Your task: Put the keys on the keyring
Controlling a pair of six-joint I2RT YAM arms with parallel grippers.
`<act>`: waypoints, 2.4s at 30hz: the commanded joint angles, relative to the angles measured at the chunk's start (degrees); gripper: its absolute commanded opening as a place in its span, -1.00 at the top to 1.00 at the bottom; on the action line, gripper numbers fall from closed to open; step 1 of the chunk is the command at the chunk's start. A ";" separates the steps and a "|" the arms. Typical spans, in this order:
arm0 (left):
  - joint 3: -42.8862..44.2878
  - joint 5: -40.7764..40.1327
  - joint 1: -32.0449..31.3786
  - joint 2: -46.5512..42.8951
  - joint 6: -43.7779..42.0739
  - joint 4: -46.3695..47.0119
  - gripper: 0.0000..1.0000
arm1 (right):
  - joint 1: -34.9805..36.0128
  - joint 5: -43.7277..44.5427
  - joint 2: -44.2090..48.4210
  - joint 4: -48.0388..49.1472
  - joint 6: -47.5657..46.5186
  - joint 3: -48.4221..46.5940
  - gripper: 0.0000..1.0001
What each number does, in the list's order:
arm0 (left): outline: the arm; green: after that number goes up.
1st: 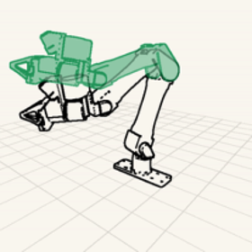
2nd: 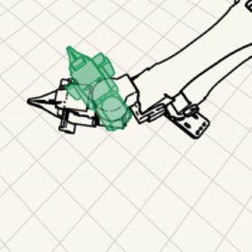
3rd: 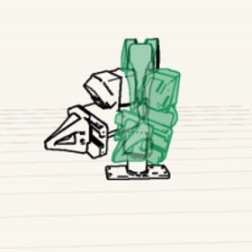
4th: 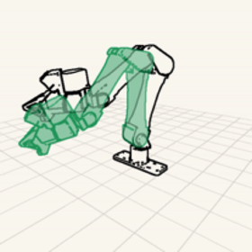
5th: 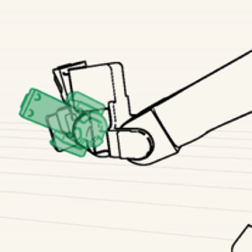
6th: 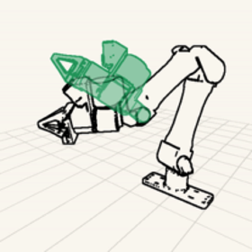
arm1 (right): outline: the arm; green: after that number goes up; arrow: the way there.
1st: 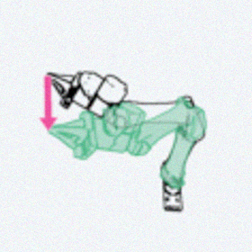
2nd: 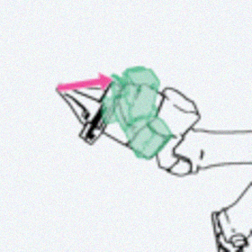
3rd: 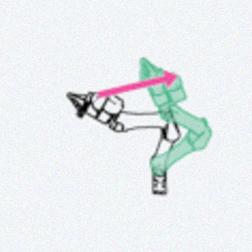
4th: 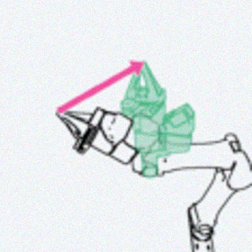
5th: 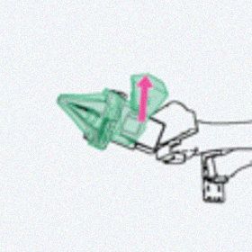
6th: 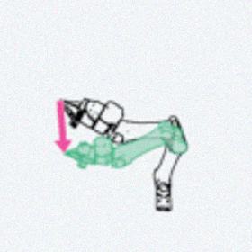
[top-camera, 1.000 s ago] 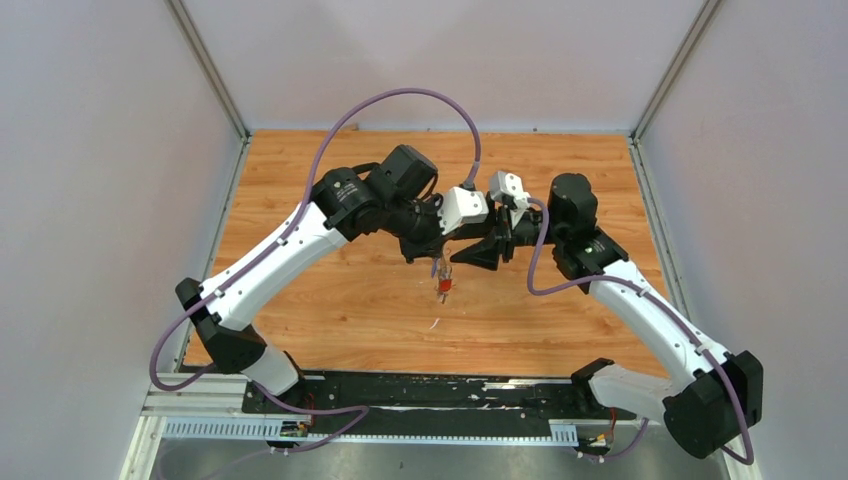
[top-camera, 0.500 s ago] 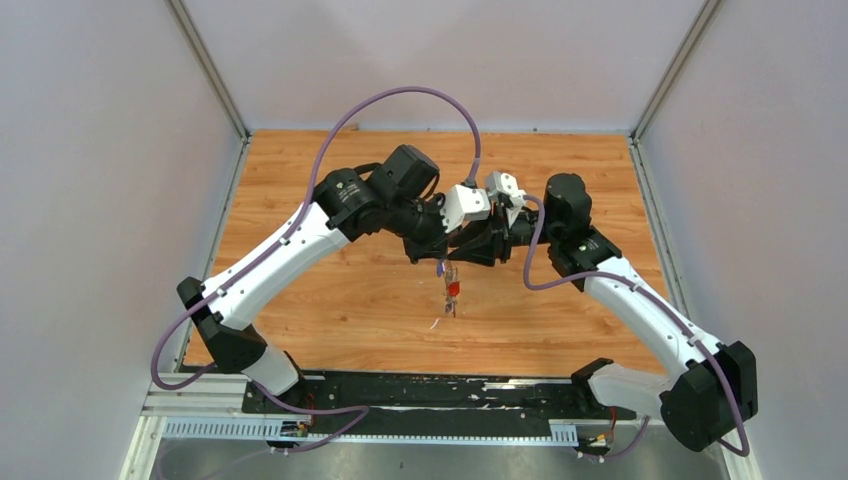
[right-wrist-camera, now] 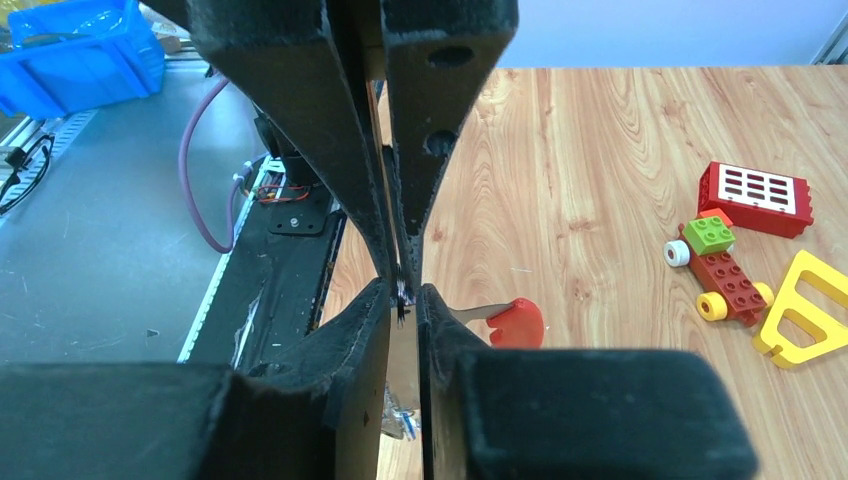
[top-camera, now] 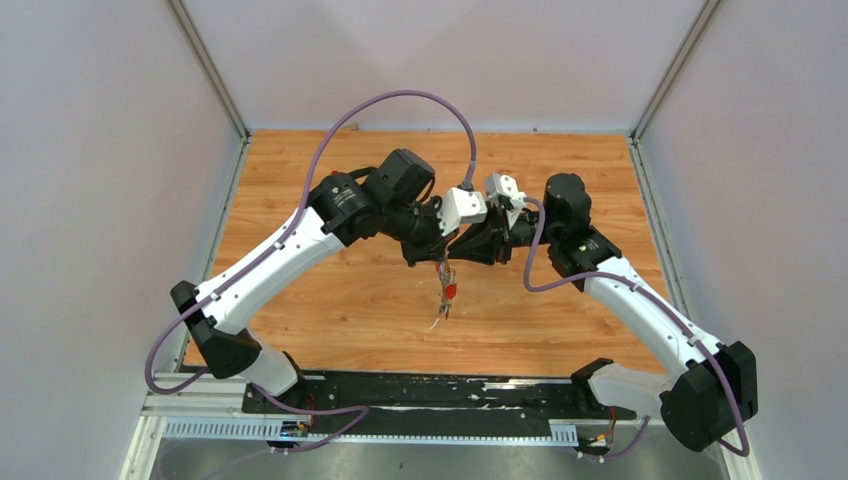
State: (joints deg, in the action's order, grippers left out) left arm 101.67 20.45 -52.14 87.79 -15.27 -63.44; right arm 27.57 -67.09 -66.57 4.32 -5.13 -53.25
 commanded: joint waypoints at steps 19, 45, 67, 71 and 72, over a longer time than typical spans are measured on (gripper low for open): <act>-0.69 1.69 -0.42 -2.97 1.03 3.75 1.00 | 0.19 -1.65 0.47 -0.19 -1.32 -0.59 0.71; -3.16 1.53 -0.33 -3.83 -0.30 6.38 0.96 | 0.45 -0.20 2.56 0.61 -2.43 0.55 1.00; -30.72 10.69 1.34 -24.53 -8.67 39.97 0.21 | -0.85 -3.83 4.87 8.25 4.81 1.23 1.00; -32.73 13.94 1.34 -24.21 -8.01 42.29 0.26 | -0.95 -4.47 4.72 10.35 7.97 1.61 1.00; -33.14 13.93 1.34 -24.17 -7.77 43.01 0.28 | -0.96 -4.76 4.69 11.01 8.51 1.78 1.00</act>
State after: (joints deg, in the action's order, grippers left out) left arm 69.43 30.06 -50.96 63.96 -22.94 -27.03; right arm 26.85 -69.38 -62.78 9.32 -0.60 -51.64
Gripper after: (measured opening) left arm 0.375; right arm 0.013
